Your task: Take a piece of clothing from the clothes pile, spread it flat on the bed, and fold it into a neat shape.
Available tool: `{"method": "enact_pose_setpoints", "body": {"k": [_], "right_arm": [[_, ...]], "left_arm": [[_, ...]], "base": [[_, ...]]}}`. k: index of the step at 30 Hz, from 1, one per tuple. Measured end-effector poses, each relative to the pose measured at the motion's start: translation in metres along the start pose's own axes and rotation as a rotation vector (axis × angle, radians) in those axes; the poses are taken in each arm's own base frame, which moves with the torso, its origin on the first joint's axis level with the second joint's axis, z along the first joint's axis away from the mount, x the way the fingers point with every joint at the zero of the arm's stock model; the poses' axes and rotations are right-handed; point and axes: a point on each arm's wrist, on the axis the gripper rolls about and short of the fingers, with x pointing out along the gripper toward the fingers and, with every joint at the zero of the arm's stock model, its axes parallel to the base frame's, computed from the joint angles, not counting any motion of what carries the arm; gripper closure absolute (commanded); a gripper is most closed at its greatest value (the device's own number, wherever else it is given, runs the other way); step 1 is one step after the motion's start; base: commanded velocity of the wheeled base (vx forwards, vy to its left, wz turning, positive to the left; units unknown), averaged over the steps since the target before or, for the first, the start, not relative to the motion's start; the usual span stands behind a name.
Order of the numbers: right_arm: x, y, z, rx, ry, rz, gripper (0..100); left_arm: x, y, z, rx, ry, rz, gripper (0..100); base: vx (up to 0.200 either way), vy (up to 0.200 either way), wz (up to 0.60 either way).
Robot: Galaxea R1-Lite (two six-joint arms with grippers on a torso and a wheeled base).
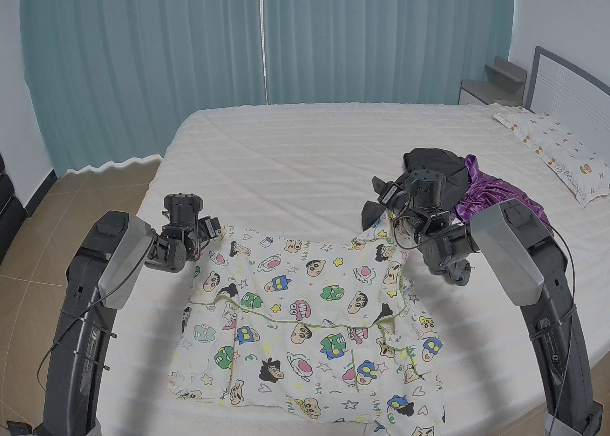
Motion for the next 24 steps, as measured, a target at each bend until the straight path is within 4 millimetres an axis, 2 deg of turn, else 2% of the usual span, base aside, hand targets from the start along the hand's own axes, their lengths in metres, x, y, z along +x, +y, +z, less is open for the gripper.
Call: {"method": "enact_pose_setpoints", "body": {"k": [6,11,15,21,24], "right_arm": [[0.011,-0.012,0.001,0.169,0.024,-0.102,0],[0.015,-0.03,0.001,0.278,0.058,-0.211,0],[0.015,-0.04,0.007,0.287,0.08,-0.273,0],[0.007,-0.028,0.037,0.3,0.1,-0.228,0],[-0.002,-0.025,0.043,0.271,0.149,-0.212,0]], "left_arm": [[0.01,0.022,-0.004,-0.026,0.006,0.047,0],[0.006,0.033,0.0,-0.091,0.032,0.068,0],[-0.007,0.035,0.007,-0.138,0.074,0.043,0],[-0.036,0.037,0.018,-0.199,0.153,-0.031,0],[-0.049,0.038,0.025,-0.216,0.169,-0.055,0]], "base": [[0.0,0.0,0.0],[0.0,0.0,0.0],[0.0,0.0,0.0],[0.0,0.0,0.0],[0.0,0.0,0.0]]}}
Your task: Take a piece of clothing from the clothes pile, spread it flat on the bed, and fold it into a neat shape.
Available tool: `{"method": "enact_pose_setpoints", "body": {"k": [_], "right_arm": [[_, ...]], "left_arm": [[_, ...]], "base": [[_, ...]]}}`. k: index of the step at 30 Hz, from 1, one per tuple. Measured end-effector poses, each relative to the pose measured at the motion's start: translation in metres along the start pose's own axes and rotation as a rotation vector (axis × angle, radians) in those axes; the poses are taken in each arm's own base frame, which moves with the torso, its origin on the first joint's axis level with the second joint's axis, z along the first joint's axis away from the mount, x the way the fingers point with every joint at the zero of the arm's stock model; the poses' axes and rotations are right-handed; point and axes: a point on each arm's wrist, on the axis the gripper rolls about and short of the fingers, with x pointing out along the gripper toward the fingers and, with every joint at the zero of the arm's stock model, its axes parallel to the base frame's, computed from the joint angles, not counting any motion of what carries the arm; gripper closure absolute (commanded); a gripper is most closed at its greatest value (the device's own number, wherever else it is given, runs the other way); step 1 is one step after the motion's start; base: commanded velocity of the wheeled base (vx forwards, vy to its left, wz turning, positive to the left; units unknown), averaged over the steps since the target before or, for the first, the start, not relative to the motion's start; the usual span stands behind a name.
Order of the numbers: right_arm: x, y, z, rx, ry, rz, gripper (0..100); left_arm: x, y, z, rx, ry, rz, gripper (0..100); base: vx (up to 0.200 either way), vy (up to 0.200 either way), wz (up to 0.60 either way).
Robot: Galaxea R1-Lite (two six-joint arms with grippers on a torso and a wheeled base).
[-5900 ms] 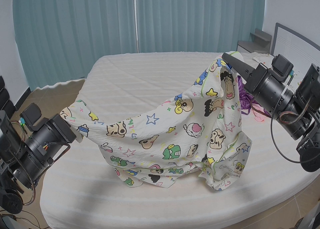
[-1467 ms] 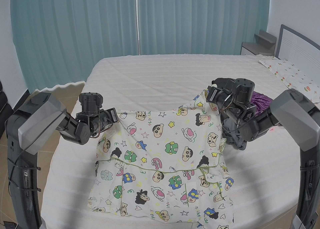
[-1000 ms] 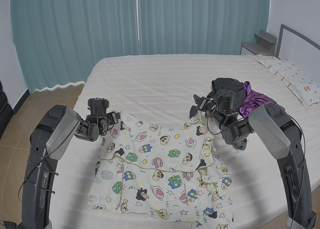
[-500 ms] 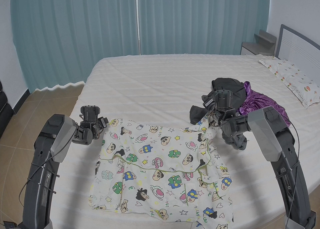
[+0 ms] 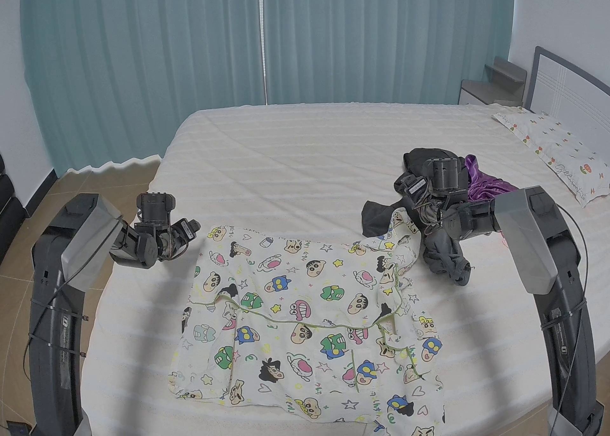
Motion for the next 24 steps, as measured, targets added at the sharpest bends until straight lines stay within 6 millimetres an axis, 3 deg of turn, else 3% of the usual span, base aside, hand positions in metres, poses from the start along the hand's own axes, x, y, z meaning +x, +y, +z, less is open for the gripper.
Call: {"method": "enact_pose_setpoints", "body": {"k": [5,16,24], "right_arm": [[-0.017,-0.016,-0.003,-0.086,0.093,-0.019,0],[-0.07,-0.086,-0.024,-0.313,0.313,0.005,0],[-0.116,-0.133,-0.043,-0.509,0.477,0.091,0]], "left_arm": [[-0.021,-0.001,0.003,-0.018,0.028,-0.045,0],[-0.08,0.005,-0.006,-0.092,0.092,-0.154,0],[-0.138,0.02,-0.029,-0.237,0.175,-0.236,0]], "base": [[0.0,0.0,0.0],[0.0,0.0,0.0],[0.0,0.0,0.0]]}}
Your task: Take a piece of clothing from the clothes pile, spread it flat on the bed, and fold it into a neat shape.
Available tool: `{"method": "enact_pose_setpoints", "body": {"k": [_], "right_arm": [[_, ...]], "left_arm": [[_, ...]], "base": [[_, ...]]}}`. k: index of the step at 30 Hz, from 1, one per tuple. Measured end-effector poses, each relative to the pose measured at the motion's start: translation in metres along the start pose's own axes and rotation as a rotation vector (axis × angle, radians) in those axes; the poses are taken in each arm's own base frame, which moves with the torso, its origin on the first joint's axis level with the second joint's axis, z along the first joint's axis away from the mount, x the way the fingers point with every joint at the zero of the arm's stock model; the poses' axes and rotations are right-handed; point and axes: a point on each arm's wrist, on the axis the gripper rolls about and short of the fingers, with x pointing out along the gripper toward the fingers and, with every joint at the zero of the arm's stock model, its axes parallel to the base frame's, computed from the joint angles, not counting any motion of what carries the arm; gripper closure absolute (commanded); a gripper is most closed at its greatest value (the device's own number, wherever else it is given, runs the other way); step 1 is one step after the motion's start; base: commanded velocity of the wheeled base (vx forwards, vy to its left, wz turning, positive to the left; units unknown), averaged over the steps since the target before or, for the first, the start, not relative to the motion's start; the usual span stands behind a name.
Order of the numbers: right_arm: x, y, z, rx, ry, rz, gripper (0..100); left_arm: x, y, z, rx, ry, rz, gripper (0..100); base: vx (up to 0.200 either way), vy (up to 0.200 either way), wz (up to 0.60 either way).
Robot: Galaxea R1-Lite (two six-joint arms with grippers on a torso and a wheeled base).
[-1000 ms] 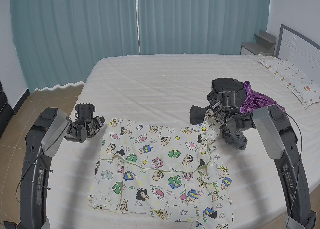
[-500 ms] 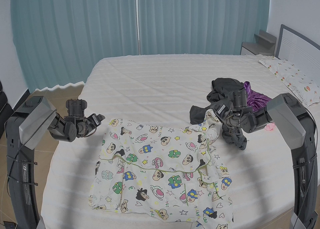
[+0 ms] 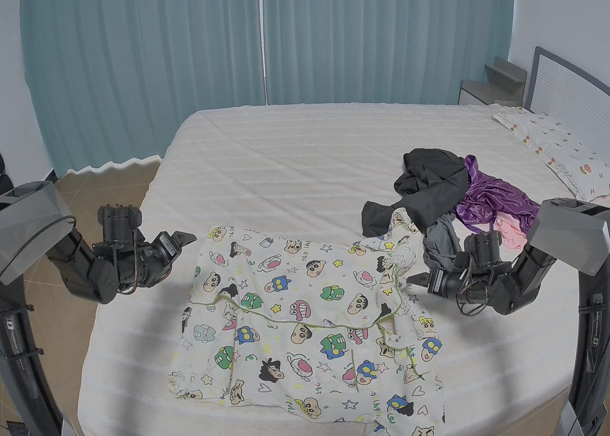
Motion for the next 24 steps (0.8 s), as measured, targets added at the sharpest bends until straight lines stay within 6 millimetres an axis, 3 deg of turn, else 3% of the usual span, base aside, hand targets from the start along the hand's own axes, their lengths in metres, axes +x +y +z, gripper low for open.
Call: {"method": "enact_pose_setpoints", "body": {"k": [8,21,22,24], "right_arm": [[-0.012,-0.002,-0.023,-0.124,0.062,0.091,0],[-0.001,0.006,-0.03,-0.14,0.124,0.099,0],[-0.001,0.006,-0.03,-0.139,0.123,0.099,100],[0.0,0.005,-0.029,-0.138,0.122,0.098,100]], "left_arm": [[-0.042,0.001,-0.016,-0.119,-0.025,-0.135,0],[-0.046,0.008,-0.024,-0.136,-0.002,-0.12,0],[-0.046,0.008,-0.025,-0.136,-0.002,-0.12,0],[-0.046,0.008,-0.025,-0.136,-0.001,-0.119,0]], "base": [[0.0,0.0,0.0],[0.0,0.0,0.0],[0.0,0.0,0.0],[0.0,0.0,0.0]]}}
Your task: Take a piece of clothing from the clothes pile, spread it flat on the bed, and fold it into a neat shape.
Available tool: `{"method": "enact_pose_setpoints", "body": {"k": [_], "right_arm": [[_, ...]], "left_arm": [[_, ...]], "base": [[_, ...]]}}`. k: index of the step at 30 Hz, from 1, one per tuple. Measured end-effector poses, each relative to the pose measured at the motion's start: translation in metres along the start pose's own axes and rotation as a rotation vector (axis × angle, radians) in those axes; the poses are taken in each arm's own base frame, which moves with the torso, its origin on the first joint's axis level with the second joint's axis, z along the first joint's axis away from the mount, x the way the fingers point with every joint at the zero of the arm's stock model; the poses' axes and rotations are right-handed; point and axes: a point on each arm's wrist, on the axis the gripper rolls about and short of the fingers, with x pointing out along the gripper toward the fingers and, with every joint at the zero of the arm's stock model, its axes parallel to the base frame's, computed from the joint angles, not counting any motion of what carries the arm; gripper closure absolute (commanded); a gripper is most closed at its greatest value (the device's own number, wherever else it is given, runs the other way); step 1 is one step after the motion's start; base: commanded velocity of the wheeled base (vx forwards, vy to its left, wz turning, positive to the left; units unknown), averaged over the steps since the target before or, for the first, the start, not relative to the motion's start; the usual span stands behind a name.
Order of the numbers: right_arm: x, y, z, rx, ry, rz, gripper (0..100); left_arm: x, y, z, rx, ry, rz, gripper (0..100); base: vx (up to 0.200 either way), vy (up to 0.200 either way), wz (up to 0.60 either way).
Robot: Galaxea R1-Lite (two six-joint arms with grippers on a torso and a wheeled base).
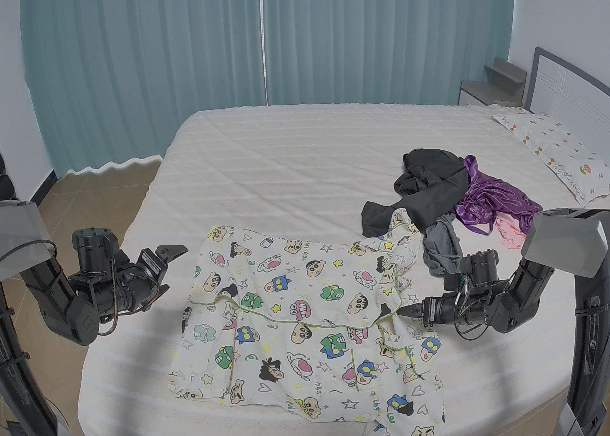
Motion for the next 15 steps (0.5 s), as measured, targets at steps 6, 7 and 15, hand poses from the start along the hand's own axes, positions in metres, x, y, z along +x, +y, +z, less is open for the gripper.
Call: {"method": "enact_pose_setpoints", "body": {"k": [6,7,15], "right_arm": [[-0.0006,-0.0018,-0.0003,0.014,-0.001,-0.005,100],[-0.0009,-0.0023,-0.0003,0.015,-0.001,-0.006,100],[-0.0032,-0.0041,-0.0021,0.027,-0.003,-0.02,100]], "left_arm": [[0.0007,0.0013,-0.0007,-0.003,0.003,0.005,0],[0.0007,0.0014,-0.0006,-0.004,0.003,0.005,0],[-0.0002,0.0037,-0.002,-0.007,0.007,0.015,0]], "base": [[0.0,0.0,0.0],[0.0,0.0,0.0],[0.0,0.0,0.0]]}}
